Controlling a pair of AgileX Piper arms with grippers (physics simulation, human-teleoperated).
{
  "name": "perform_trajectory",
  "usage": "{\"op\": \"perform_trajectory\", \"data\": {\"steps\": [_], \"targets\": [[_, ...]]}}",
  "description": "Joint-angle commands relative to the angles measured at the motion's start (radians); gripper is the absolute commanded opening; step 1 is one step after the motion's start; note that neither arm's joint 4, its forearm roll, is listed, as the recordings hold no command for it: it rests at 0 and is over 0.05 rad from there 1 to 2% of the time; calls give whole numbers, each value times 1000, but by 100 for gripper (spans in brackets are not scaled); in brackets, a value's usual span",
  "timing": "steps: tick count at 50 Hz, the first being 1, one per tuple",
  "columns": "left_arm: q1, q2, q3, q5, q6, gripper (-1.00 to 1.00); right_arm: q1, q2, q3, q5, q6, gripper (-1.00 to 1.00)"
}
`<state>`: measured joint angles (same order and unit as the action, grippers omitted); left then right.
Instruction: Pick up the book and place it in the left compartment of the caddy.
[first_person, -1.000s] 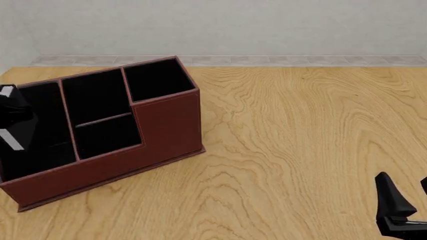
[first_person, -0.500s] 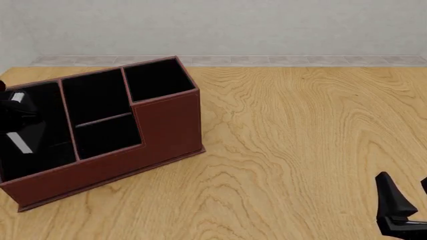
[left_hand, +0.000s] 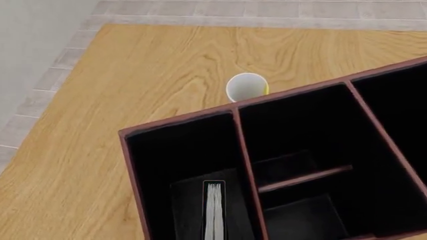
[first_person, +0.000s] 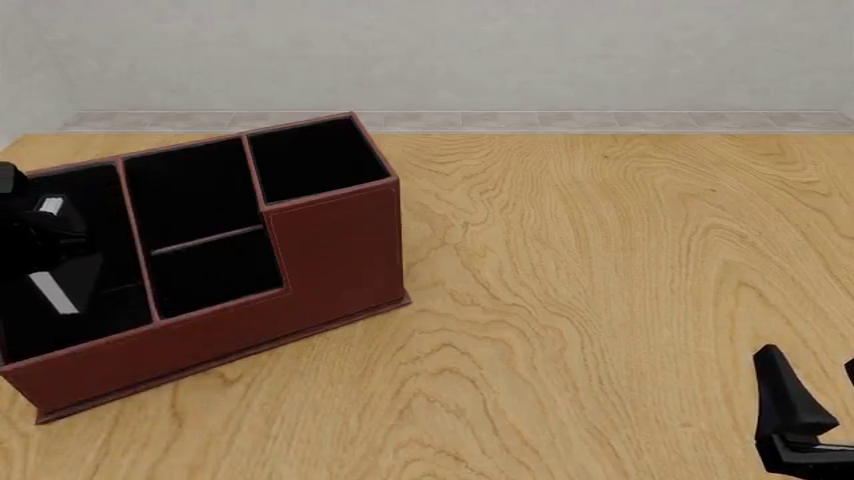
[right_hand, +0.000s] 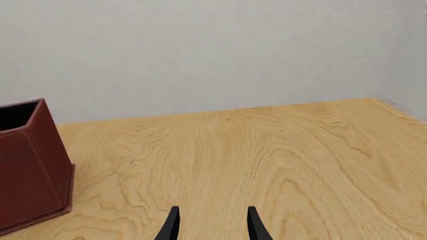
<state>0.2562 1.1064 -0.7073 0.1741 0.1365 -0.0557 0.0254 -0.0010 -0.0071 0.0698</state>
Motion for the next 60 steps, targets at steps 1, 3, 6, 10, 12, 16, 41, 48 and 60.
{"op": "perform_trajectory", "data": {"steps": [1, 3, 6, 10, 12, 16, 41, 48, 60], "targets": [[10, 20, 6, -31, 24, -100, -2, -3, 0, 2, 1, 100], [10, 27, 10, -39, 29, -100, -3, -4, 0, 2, 3, 100], [9, 34, 12, -43, 30, -100, -3, -5, 0, 3, 3, 100], [10, 49, 11, -49, 27, -100, -5, -7, -2, 5, 4, 100], [7, 56, 11, -53, 23, -100, -6, -9, 0, 6, 5, 100], [7, 69, 12, -61, 18, -100, -6, -10, -1, 7, 7, 100], [0, 109, 29, -90, -2, -100, -1, 1, 0, 0, 0, 100], [0, 121, 34, -100, -5, -100, 0, 1, 0, 1, -2, 100], [3, 143, 47, -123, -5, -100, -1, -1, 0, 1, 0, 100]]}}
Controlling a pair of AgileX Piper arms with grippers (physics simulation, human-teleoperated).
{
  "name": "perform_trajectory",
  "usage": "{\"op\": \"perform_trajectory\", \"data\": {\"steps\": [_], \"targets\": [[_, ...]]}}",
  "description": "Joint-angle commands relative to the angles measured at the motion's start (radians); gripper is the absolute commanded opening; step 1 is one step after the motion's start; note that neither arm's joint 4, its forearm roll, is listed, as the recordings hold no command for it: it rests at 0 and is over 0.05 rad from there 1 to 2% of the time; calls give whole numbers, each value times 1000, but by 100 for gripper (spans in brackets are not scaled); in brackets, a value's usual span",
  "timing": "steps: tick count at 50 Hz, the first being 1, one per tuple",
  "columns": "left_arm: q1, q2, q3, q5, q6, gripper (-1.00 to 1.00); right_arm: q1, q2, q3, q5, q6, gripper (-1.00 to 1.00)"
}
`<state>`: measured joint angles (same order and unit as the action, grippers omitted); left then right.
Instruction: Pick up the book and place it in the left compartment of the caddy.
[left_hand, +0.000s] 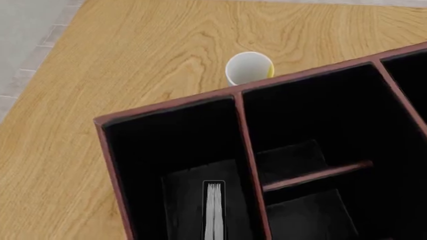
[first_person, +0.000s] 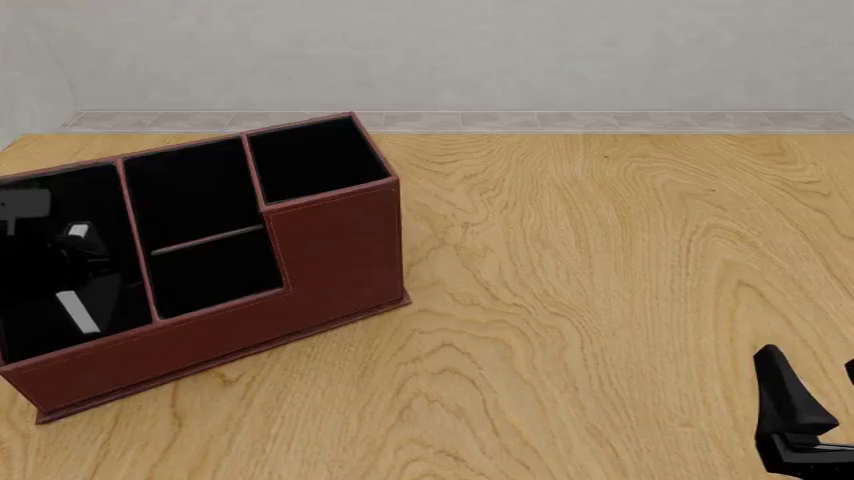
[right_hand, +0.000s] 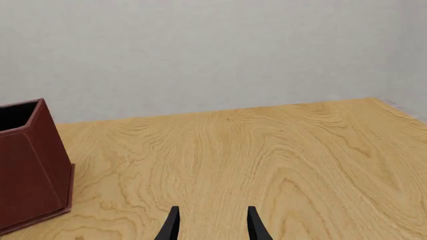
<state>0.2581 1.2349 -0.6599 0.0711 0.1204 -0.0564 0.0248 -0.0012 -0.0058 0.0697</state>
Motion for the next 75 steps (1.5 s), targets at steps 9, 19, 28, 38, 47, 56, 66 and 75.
{"op": "perform_trajectory", "data": {"steps": [9, 19, 28, 38, 47, 56, 66, 75], "targets": [[3, 30, 6, -33, 9, -100, -2, -5, -1, 2, 2, 100], [4, 54, 9, -50, 2, -100, -3, -8, -1, 5, 1, 100], [6, 71, 13, -62, 0, -100, -3, -6, 0, 2, 1, 100], [6, 77, 13, -66, -1, -100, -4, -10, 0, 5, 2, 100], [11, 91, 15, -71, -3, -100, -4, -14, -2, 10, 0, 100], [11, 96, 18, -73, -6, -100, -4, -11, -1, 7, -2, 100], [14, 97, 19, -73, -7, -100, -2, -8, -2, 6, -4, 100], [16, 101, 19, -76, -9, -100, -1, -7, -1, 5, -6, 100]]}}
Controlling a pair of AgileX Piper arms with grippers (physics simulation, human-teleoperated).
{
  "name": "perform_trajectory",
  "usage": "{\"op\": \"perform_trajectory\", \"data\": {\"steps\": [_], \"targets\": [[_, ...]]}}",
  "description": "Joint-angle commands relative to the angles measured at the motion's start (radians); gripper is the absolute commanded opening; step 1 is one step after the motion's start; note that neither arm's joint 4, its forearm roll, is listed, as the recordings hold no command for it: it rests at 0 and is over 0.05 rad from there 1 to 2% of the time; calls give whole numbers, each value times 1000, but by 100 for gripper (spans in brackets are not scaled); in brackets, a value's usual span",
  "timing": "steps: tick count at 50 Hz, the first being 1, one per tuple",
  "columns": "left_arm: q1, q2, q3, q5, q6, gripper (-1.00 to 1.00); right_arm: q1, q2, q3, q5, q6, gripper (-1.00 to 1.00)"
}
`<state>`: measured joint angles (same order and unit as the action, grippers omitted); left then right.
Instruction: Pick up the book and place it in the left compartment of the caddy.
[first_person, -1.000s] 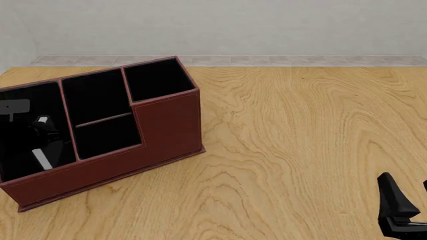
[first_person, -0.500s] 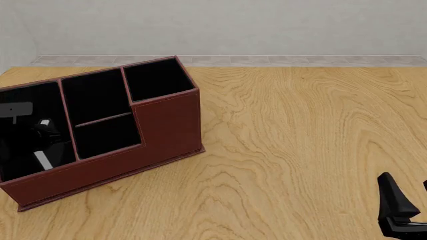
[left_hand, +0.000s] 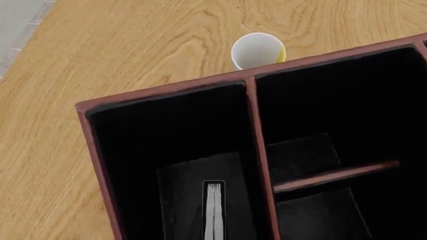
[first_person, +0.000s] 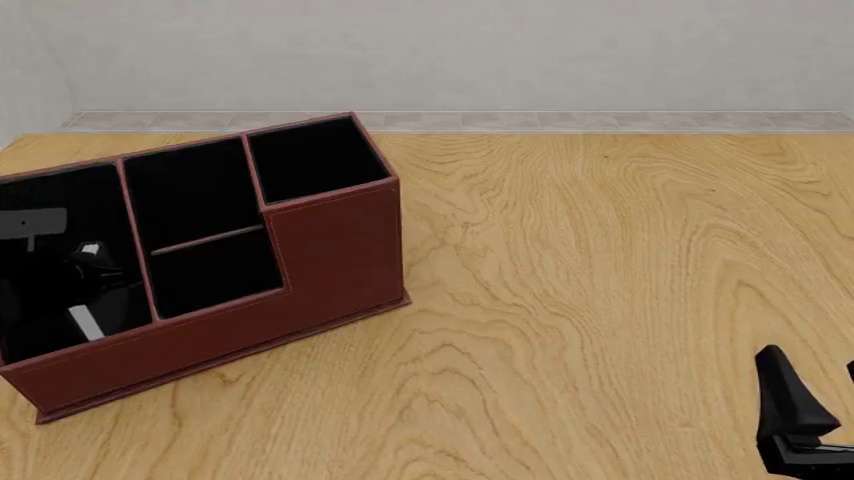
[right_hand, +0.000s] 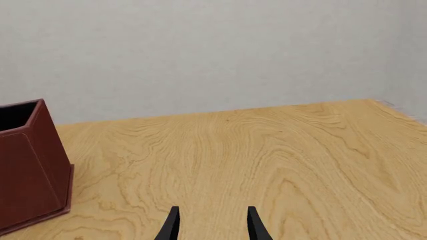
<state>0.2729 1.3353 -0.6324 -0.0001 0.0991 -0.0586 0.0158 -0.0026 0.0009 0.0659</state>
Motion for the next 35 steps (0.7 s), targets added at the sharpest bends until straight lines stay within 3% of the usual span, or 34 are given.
{"op": "perform_trajectory", "data": {"steps": [1, 22, 23, 35], "targets": [[6, -1, -7, -7, 15, -100, 1, 2, 1, -1, -2, 100], [12, -17, 0, -16, 9, -100, 1, 4, 1, -3, 3, 100], [6, -28, 1, -19, 9, 100, 1, 5, 0, -4, 3, 100], [-27, -49, 5, -17, -4, 100, 1, 0, 0, 0, 4, 100]]}}
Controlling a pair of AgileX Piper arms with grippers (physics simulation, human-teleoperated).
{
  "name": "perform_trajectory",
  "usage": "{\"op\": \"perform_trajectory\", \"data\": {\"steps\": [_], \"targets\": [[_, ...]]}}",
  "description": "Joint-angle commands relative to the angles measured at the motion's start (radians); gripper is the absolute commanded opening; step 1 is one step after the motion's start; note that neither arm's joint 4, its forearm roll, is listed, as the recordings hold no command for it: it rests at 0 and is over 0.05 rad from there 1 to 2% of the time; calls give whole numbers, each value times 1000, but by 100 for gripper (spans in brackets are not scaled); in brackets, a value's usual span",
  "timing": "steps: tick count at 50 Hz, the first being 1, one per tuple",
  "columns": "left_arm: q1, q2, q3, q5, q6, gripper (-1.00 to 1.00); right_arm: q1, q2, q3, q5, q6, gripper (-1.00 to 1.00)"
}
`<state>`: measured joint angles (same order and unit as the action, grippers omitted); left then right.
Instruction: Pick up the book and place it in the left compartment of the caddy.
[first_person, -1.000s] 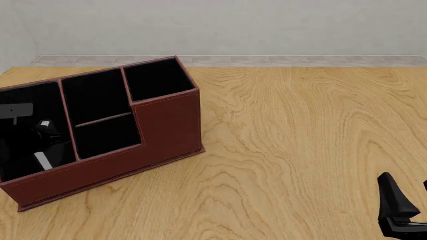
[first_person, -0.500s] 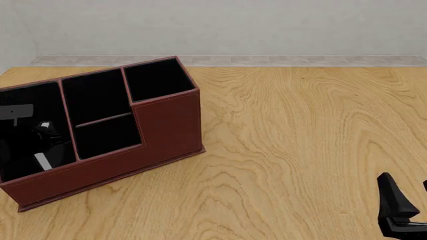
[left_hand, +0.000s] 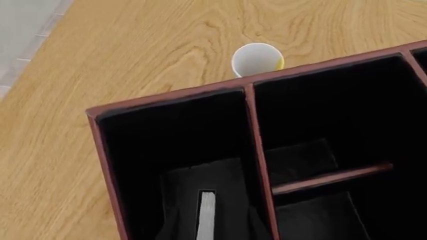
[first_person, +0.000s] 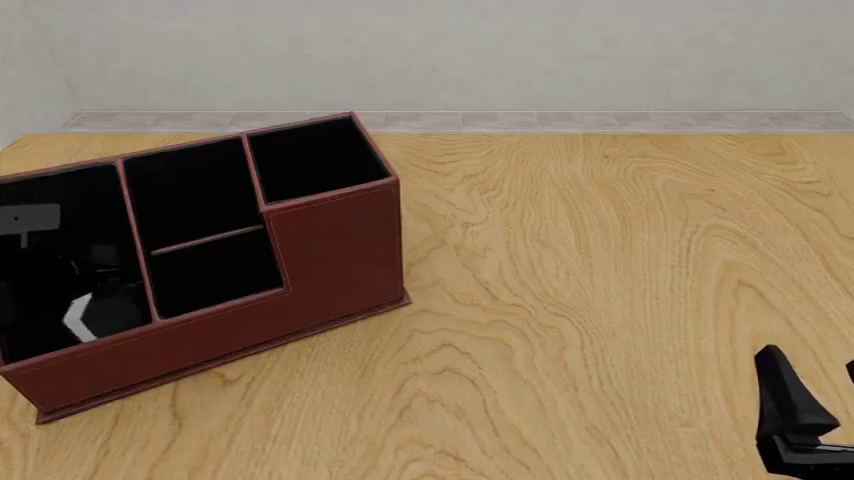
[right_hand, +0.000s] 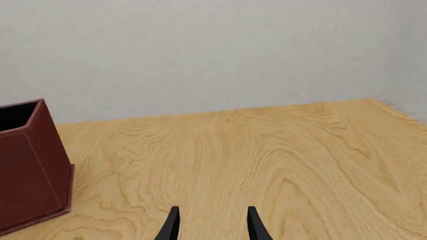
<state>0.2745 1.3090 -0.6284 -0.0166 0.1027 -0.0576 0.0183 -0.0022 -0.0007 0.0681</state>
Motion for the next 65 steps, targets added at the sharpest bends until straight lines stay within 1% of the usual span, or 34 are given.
{"op": "perform_trajectory", "data": {"steps": [1, 2, 5, 6, 12, 13, 14, 17, 18, 19, 27, 29, 30, 32, 33, 34, 35, 39, 41, 42, 43, 45, 46, 47, 48, 49, 50, 52, 58, 65], "targets": [[7, -28, 6, -5, 8, 100, 0, -2, 0, 1, 1, 100], [-14, -31, 6, -5, 1, 100, 0, -3, 1, 2, 1, 100], [-22, -32, 6, -4, 0, 100, -1, -2, 1, 0, 2, 100], [-7, -32, 8, -5, 8, 100, -1, -1, 1, -1, 2, 100], [-23, -47, 7, 1, 3, 100, -1, -2, 1, -1, 3, 100], [-14, -49, 7, 0, 8, 100, -1, 0, 1, -2, 3, 100], [-28, -51, 6, 3, 3, 100, -1, -1, 1, -2, 3, 100], [-22, -62, 7, 7, 8, 100, -1, -3, 1, 0, 3, 100], [-8, -68, 9, 7, 14, 100, -1, -3, 1, 0, 3, 100], [-24, -76, 6, 13, 5, 100, -1, -4, 1, 1, 4, 100], [-1, -114, 9, 27, 26, 100, -1, -6, -1, 3, 5, 100], [-8, -119, 7, 31, 24, 100, -1, -6, -1, 3, 5, 100], [8, -125, 9, 29, 33, 100, -1, -7, 0, 3, 5, 100], [7, -130, 10, 31, 36, 100, -2, -8, 1, 3, 5, 100], [-8, -133, 8, 35, 28, 100, -2, -8, 1, 3, 6, 100], [7, -138, 12, 31, 37, 100, -1, -8, 1, 3, 6, 100], [-18, -142, 10, 33, 28, 100, -1, -8, 1, 3, 5, 100], [-1, -154, 11, 37, 38, 100, -1, -8, 1, 3, 5, 100], [-10, -156, 7, 43, 34, 100, -1, -8, 1, 3, 6, 100], [10, -166, 12, 38, 46, 100, -2, -8, 1, 3, 6, 100], [-16, -163, 8, 43, 34, 100, -1, -8, 1, 3, 5, 100], [-2, -171, 11, 42, 42, 100, -1, -8, 1, 3, 6, 100], [-17, -173, 9, 47, 37, 100, -1, -7, 1, 3, 5, 100], [-6, -180, 9, 47, 42, 100, -1, -8, 1, 3, 5, 100], [-14, -182, 7, 53, 37, 100, -2, -8, 1, 3, 5, 100], [2, -189, 10, 48, 45, 100, -2, -8, 1, 3, 6, 100], [-20, -189, 7, 53, 37, 100, -2, -8, 1, 3, 6, 100], [-5, -195, 10, 51, 44, 100, -1, -8, 1, 3, 5, 100], [-13, -207, 6, 63, 41, 100, -1, -8, 1, 3, 5, 100], [-2, -238, 3, 76, 51, 100, -2, -8, 1, 3, 5, 100]]}}
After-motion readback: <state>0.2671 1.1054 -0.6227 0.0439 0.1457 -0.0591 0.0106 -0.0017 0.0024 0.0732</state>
